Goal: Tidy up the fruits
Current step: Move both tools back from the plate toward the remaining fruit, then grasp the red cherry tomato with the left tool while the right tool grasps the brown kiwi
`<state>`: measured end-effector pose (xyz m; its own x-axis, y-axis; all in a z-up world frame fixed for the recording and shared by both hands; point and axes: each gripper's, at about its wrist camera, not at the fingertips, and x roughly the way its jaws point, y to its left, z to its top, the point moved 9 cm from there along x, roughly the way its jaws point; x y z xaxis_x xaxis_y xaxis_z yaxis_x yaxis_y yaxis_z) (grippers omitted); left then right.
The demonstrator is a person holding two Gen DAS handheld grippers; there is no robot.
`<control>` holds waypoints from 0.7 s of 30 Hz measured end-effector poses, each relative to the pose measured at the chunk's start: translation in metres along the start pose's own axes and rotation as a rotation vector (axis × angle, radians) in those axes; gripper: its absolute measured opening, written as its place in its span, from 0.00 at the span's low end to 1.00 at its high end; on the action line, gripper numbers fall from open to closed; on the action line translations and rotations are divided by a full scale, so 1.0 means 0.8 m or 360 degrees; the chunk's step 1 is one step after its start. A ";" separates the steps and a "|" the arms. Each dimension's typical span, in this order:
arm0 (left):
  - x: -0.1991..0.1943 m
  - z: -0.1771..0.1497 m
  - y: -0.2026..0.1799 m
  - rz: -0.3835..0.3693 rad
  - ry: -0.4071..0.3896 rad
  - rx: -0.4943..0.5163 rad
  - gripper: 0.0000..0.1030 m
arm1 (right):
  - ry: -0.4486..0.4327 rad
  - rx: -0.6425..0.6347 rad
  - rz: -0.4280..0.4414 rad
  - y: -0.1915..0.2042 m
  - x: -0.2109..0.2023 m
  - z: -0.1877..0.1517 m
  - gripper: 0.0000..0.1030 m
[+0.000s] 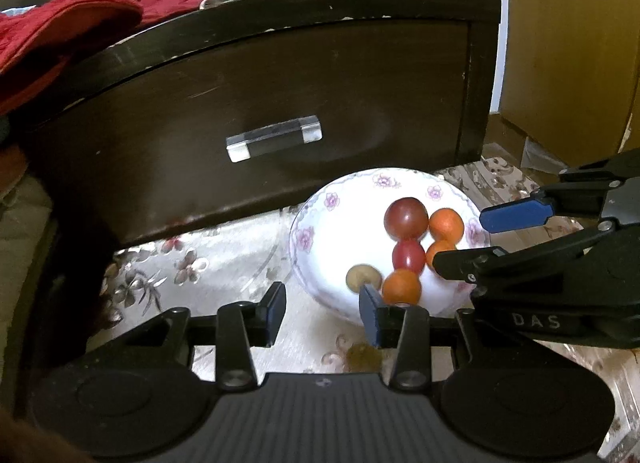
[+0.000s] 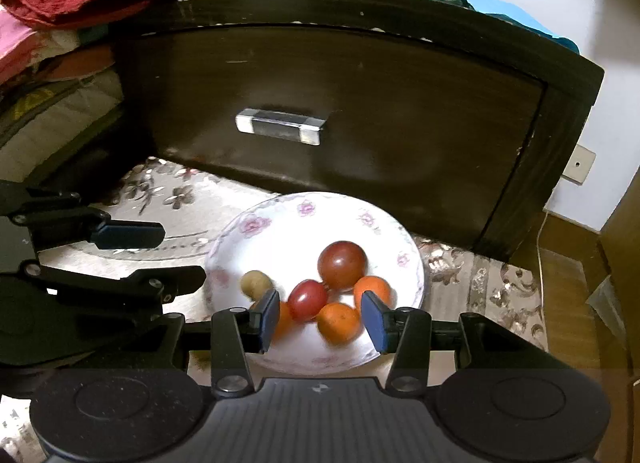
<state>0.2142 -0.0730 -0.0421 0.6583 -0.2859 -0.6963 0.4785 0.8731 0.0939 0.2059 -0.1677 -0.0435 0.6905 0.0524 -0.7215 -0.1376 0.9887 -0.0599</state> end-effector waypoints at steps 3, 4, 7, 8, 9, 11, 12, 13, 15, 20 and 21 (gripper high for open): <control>-0.009 -0.010 0.004 -0.0011 0.0010 0.0002 0.49 | 0.0020 0.0006 0.0027 0.008 -0.005 -0.007 0.42; -0.010 -0.015 0.004 -0.0016 0.0019 0.0007 0.49 | 0.0030 0.0004 0.0038 0.011 -0.007 -0.011 0.42; -0.011 -0.032 0.004 -0.0021 0.0057 0.0035 0.49 | 0.0056 -0.0025 0.0055 0.020 -0.008 -0.023 0.42; -0.009 -0.039 0.004 -0.0029 0.0075 0.0046 0.49 | 0.0071 -0.0034 0.0061 0.022 -0.007 -0.028 0.42; -0.007 -0.045 0.003 -0.0036 0.0087 0.0055 0.49 | 0.0085 -0.0042 0.0067 0.024 -0.006 -0.032 0.42; 0.001 -0.057 0.002 -0.0051 0.0115 0.0079 0.49 | 0.0110 -0.0054 0.0074 0.028 -0.004 -0.038 0.42; 0.005 -0.062 0.001 -0.0059 0.0129 0.0087 0.49 | 0.0119 -0.0059 0.0077 0.029 -0.003 -0.040 0.42; 0.009 -0.067 0.001 -0.0067 0.0145 0.0092 0.49 | 0.0125 -0.0061 0.0081 0.031 -0.002 -0.042 0.42; 0.018 -0.074 0.001 -0.0083 0.0165 0.0103 0.49 | 0.0139 -0.0064 0.0093 0.033 0.001 -0.046 0.42; 0.039 -0.085 -0.001 -0.0112 0.0192 0.0101 0.49 | 0.0180 -0.0078 0.0115 0.039 0.013 -0.052 0.42; 0.043 -0.086 0.000 -0.0110 0.0194 0.0098 0.49 | 0.0187 -0.0080 0.0119 0.040 0.015 -0.053 0.42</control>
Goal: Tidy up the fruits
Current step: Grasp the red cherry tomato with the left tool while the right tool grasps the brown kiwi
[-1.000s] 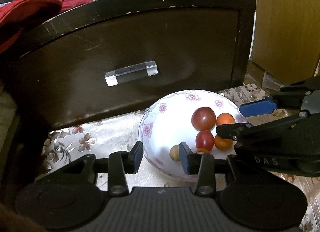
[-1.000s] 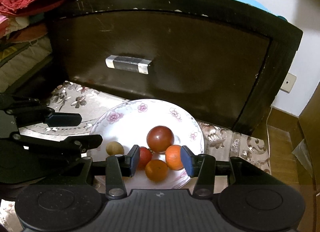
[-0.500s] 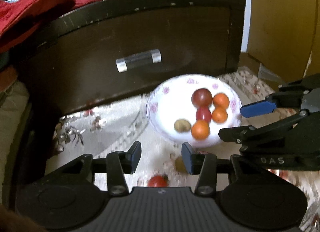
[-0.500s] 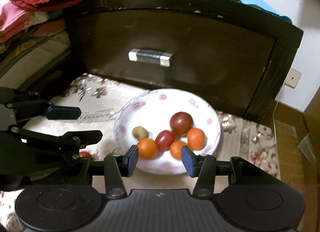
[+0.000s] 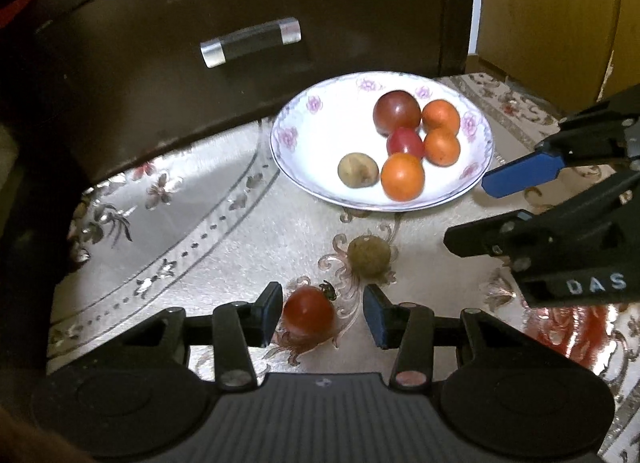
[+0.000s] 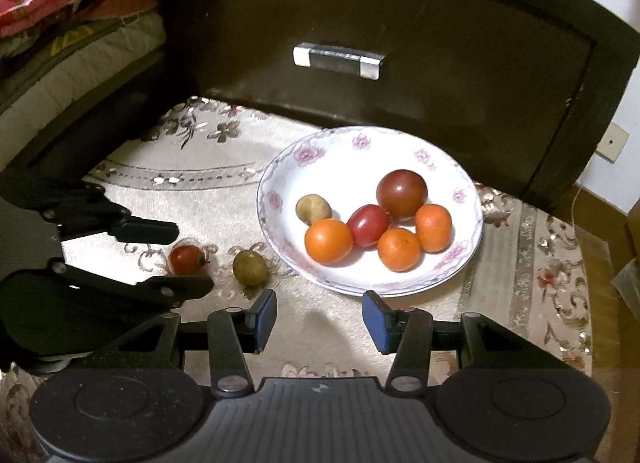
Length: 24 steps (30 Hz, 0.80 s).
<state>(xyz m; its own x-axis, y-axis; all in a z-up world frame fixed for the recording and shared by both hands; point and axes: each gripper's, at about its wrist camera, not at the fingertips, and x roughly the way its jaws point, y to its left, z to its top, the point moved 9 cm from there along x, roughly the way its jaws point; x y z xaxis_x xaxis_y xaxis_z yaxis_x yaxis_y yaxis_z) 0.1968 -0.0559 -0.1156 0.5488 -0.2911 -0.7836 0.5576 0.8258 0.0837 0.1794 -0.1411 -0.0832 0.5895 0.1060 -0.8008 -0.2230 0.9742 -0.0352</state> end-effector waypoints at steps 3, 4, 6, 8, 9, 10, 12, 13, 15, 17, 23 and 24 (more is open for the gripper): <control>0.007 -0.001 0.001 0.0027 -0.0011 0.0008 0.42 | 0.0017 0.0000 0.0012 0.002 0.005 -0.002 0.42; 0.007 -0.001 0.003 0.0037 -0.0012 0.0007 0.38 | 0.0020 0.0002 0.0016 0.002 0.006 -0.003 0.42; 0.006 0.000 0.009 0.0033 -0.0016 -0.0036 0.33 | 0.0036 0.0017 0.0035 0.003 0.010 -0.003 0.42; 0.003 -0.002 0.011 0.0013 -0.0012 -0.0061 0.33 | 0.0043 0.0038 0.0064 0.004 0.013 -0.002 0.42; 0.001 -0.004 0.012 0.0018 -0.0014 -0.0050 0.33 | 0.0046 0.0040 0.0076 0.005 0.014 -0.002 0.42; -0.001 -0.005 0.011 0.0020 -0.0014 -0.0041 0.33 | 0.0046 0.0040 0.0083 0.007 0.015 -0.002 0.42; -0.004 -0.009 0.012 0.0007 -0.0004 -0.0036 0.33 | 0.0043 0.0040 0.0100 0.010 0.016 -0.001 0.42; -0.005 -0.010 0.013 0.0007 -0.0002 -0.0037 0.33 | 0.0040 0.0042 0.0110 0.012 0.016 -0.001 0.42; -0.008 -0.013 0.017 0.0007 0.0004 -0.0044 0.33 | 0.0032 0.0040 0.0134 0.017 0.019 0.000 0.42; -0.012 -0.016 0.020 0.0002 0.0006 -0.0057 0.33 | 0.0019 0.0044 0.0158 0.022 0.022 0.001 0.42; -0.017 -0.028 0.026 -0.0006 0.0019 -0.0069 0.33 | -0.0016 0.0017 0.0216 0.041 0.037 0.010 0.42; -0.017 -0.029 0.027 -0.0012 0.0016 -0.0074 0.33 | -0.0018 0.0018 0.0218 0.042 0.040 0.011 0.42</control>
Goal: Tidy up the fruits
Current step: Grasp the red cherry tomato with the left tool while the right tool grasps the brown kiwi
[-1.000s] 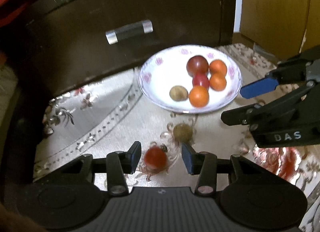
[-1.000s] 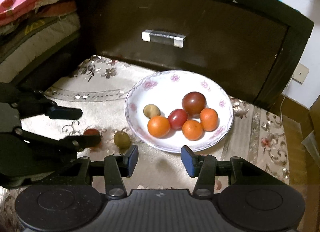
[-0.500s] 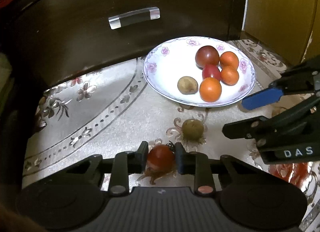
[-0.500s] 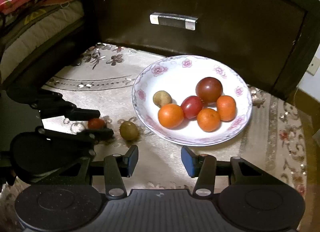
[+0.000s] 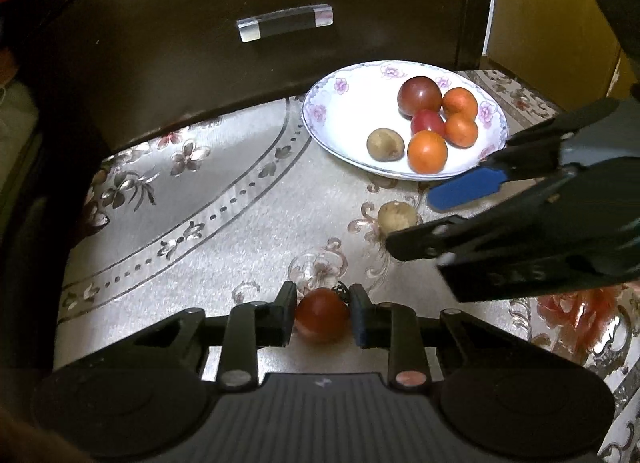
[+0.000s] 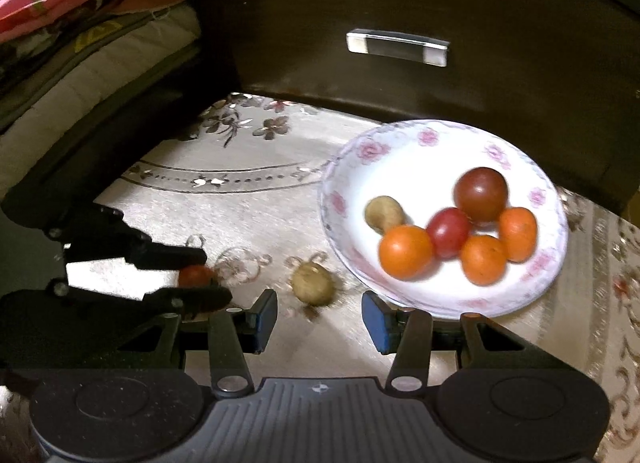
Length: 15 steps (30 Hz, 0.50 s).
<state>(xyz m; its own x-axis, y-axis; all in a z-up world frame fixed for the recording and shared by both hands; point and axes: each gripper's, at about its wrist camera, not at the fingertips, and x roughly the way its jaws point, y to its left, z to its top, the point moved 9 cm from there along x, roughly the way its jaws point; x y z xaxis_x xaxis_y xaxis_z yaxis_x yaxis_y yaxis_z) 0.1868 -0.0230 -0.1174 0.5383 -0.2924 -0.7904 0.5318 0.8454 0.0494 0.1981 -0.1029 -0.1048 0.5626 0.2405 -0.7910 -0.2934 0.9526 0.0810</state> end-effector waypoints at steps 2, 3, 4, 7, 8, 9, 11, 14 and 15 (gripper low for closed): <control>0.000 0.000 0.001 -0.0008 -0.0004 -0.0011 0.33 | 0.0000 0.0006 -0.0003 0.001 0.008 0.002 0.41; 0.000 0.000 0.001 -0.0010 -0.0004 -0.0014 0.33 | 0.0003 0.0007 -0.0013 0.001 0.011 0.003 0.40; 0.001 0.000 0.001 -0.0011 -0.0005 -0.0014 0.33 | 0.0005 0.0006 -0.0024 0.000 0.015 0.003 0.39; 0.003 0.000 0.001 -0.0008 0.0000 -0.0014 0.34 | 0.0007 0.0003 -0.0050 -0.002 0.020 0.003 0.35; 0.004 -0.001 0.002 0.0000 0.0006 -0.0012 0.34 | 0.0007 0.0010 -0.0051 -0.002 0.020 0.004 0.34; 0.005 -0.003 0.002 0.0011 0.0018 -0.0010 0.34 | 0.0011 0.0009 -0.0057 -0.003 0.020 0.004 0.32; 0.005 -0.004 0.002 0.0017 0.0011 -0.0018 0.34 | 0.0003 0.0004 -0.0069 -0.004 0.020 0.005 0.21; 0.004 -0.004 0.001 0.0034 0.0014 -0.0017 0.33 | 0.0004 -0.0016 -0.0081 -0.005 0.017 0.005 0.20; 0.004 -0.004 0.000 0.0034 0.0017 -0.0020 0.33 | 0.0005 -0.0028 -0.0087 -0.004 0.017 0.004 0.20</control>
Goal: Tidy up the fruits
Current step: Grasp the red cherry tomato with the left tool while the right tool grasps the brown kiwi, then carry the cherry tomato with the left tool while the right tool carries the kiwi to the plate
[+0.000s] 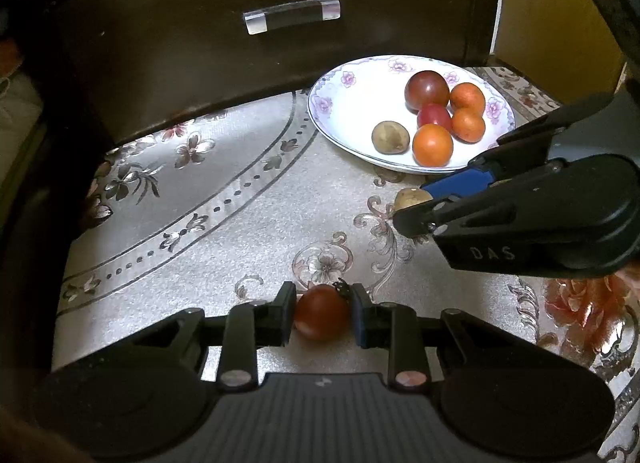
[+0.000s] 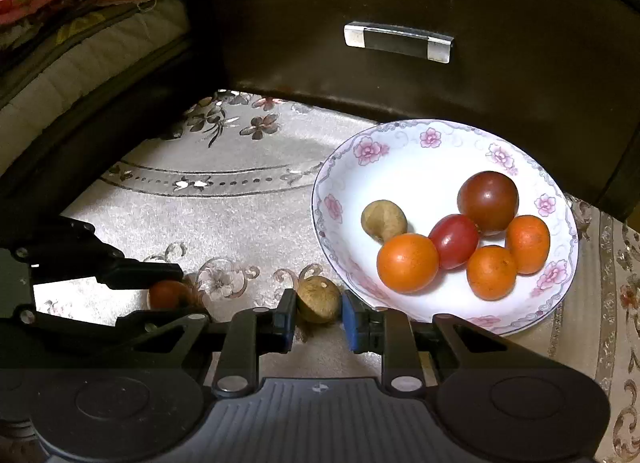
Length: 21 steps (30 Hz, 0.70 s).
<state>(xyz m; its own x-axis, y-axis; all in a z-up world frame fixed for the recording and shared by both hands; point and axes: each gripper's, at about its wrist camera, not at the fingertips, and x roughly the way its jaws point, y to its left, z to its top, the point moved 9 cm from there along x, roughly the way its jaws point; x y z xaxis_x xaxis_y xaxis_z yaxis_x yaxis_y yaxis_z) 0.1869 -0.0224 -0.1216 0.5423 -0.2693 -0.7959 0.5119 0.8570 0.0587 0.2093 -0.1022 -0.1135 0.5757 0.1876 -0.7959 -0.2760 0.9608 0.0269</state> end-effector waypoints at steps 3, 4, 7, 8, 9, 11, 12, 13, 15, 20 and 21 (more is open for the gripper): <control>-0.002 0.001 -0.002 -0.0021 0.0008 -0.0004 0.33 | 0.0007 0.0001 -0.0003 -0.001 -0.005 -0.002 0.20; -0.003 0.001 -0.004 -0.0025 0.0007 0.0006 0.33 | 0.0009 0.0000 -0.0007 -0.002 -0.008 -0.003 0.20; -0.010 0.004 -0.009 -0.0042 -0.0010 0.0027 0.33 | 0.0010 -0.0003 -0.0027 -0.008 -0.020 -0.004 0.20; -0.013 0.006 -0.011 -0.0049 -0.0020 0.0029 0.33 | 0.0011 0.0001 -0.0034 -0.011 -0.025 -0.004 0.20; -0.016 0.007 -0.013 -0.0058 -0.0029 0.0032 0.33 | 0.0012 0.0004 -0.0039 -0.013 -0.030 -0.005 0.20; -0.021 0.010 -0.019 -0.0076 -0.0045 0.0035 0.33 | 0.0020 0.0009 -0.0050 -0.017 -0.040 -0.008 0.20; -0.023 0.010 -0.023 -0.0085 -0.0048 0.0042 0.33 | 0.0028 0.0005 -0.0058 -0.019 -0.044 -0.010 0.20; -0.024 0.010 -0.027 -0.0093 -0.0050 0.0053 0.33 | 0.0035 -0.0002 -0.0069 -0.020 -0.049 -0.012 0.20; -0.027 0.008 -0.038 -0.0112 -0.0050 0.0084 0.33 | 0.0050 -0.0013 -0.0089 -0.021 -0.061 -0.020 0.20; -0.033 0.006 -0.064 -0.0143 -0.0048 0.0166 0.33 | 0.0077 -0.0008 -0.0118 -0.025 -0.084 -0.038 0.20; -0.034 0.008 -0.068 -0.0145 -0.0053 0.0177 0.33 | 0.0076 -0.0002 -0.0121 -0.025 -0.087 -0.040 0.20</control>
<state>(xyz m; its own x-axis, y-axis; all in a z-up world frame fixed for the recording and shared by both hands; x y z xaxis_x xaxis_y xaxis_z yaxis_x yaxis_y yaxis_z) 0.1484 -0.0644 -0.0991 0.5111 -0.3599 -0.7805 0.6295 0.7750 0.0548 0.1501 -0.1412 -0.0780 0.5577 0.1042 -0.8235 -0.2339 0.9716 -0.0354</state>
